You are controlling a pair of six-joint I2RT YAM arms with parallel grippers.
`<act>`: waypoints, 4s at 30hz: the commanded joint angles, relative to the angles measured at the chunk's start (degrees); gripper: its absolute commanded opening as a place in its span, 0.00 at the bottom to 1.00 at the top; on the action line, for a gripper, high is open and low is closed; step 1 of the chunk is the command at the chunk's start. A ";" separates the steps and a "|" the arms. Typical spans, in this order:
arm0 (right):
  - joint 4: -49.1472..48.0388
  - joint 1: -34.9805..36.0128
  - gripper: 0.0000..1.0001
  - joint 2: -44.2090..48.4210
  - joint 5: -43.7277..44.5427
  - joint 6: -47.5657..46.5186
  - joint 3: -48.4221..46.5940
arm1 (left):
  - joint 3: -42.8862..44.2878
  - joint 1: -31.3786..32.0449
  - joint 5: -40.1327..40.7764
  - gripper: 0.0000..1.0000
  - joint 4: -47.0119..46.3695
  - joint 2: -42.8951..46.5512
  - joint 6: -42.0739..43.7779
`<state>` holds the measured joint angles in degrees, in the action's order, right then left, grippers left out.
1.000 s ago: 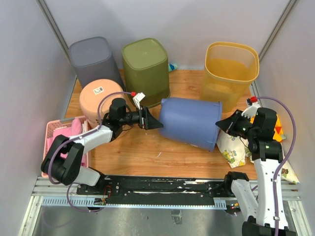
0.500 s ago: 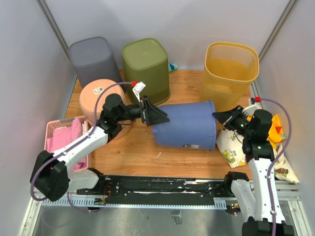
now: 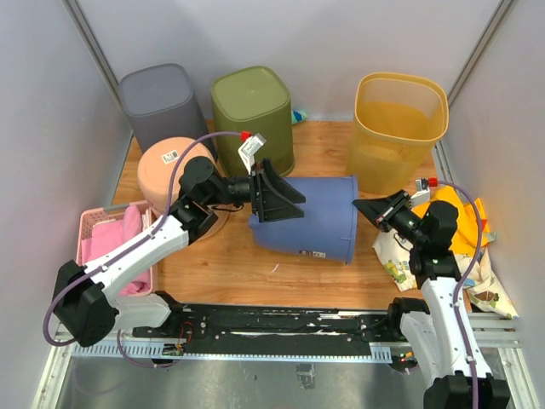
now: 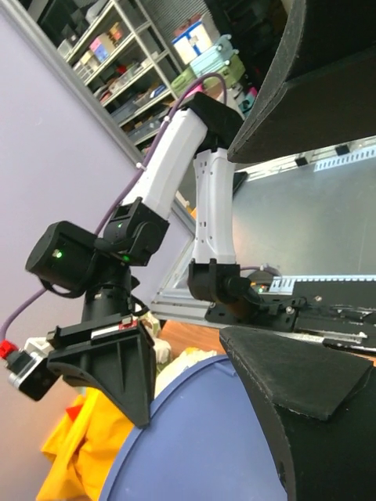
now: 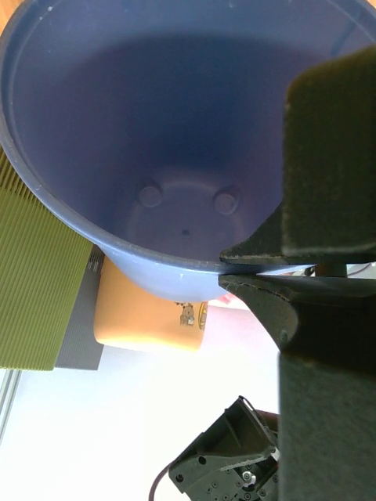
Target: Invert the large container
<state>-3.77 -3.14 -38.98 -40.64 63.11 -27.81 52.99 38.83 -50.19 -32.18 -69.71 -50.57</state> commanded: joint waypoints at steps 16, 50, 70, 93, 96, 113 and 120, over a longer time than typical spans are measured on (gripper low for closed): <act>7.43 -7.87 0.00 3.18 -5.50 1.05 9.54 | 7.33 -6.21 22.23 0.92 39.86 5.63 16.72; 7.25 -11.72 0.00 1.82 -9.32 -0.92 10.68 | -13.31 -10.89 19.93 0.93 43.38 12.71 20.27; 10.14 -11.74 0.11 1.28 -8.75 -3.00 7.64 | -16.65 -14.48 -1.63 0.89 17.78 10.46 9.88; 11.24 -11.63 0.42 -0.78 -6.31 0.46 7.15 | 0.47 -2.46 3.86 0.89 11.10 3.76 2.96; 14.94 -11.63 0.51 -0.73 -3.58 -1.04 6.98 | 2.20 -2.15 4.25 0.89 11.05 1.37 3.18; 43.80 -11.13 0.66 -6.58 16.19 -25.85 -8.20 | 3.74 0.11 3.73 0.89 6.70 -7.01 1.06; 47.78 -10.99 0.68 -4.08 15.25 -28.51 -10.20 | 5.53 0.46 3.64 0.89 5.93 -7.97 -0.17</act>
<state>38.52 -14.98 -45.47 -25.39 38.04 -36.82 55.77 38.76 -46.11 -25.10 -77.65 -49.84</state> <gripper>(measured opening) 0.673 0.889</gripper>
